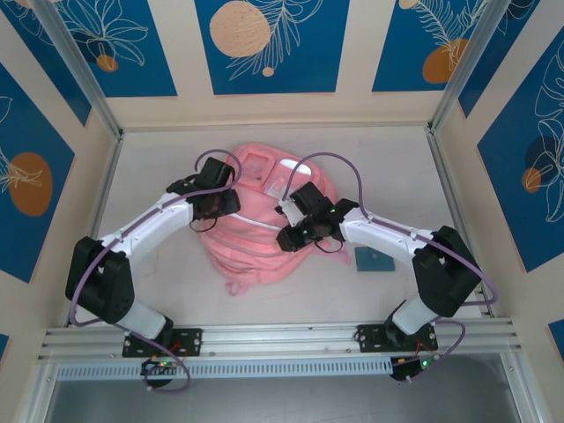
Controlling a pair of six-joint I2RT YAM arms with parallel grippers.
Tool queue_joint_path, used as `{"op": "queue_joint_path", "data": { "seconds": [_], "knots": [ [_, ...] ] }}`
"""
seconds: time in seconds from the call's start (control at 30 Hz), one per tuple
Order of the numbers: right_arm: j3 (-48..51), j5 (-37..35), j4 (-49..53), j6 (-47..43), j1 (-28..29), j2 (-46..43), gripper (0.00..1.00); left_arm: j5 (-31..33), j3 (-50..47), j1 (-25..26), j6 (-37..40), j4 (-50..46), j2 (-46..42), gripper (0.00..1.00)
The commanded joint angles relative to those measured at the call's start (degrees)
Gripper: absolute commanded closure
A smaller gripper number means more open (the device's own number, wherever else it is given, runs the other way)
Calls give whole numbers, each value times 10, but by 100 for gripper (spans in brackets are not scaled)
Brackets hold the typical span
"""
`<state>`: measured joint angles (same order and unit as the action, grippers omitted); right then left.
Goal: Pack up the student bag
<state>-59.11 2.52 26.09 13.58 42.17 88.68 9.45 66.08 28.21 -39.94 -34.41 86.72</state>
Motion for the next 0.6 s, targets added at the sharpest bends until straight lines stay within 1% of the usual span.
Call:
{"op": "queue_joint_path", "data": {
  "seconds": [0.0,0.13,0.2,0.27,0.43,0.57],
  "knots": [
    [-4,-44,-26,-2,1,-7,86,-38,17,0,28,0,-21,46],
    [-2,-68,-25,11,-14,-35,97,-118,35,5,76,36,-16,47],
    [-7,-71,-12,17,-28,-40,100,-151,49,14,91,53,-2,49],
    [-15,-70,5,20,-40,-42,100,-177,67,28,102,69,20,52],
    [-19,-42,23,19,-61,-42,100,-186,144,61,119,61,105,69],
    [-23,-26,46,24,-70,-38,100,-182,193,79,111,43,177,81]
  ]
}}
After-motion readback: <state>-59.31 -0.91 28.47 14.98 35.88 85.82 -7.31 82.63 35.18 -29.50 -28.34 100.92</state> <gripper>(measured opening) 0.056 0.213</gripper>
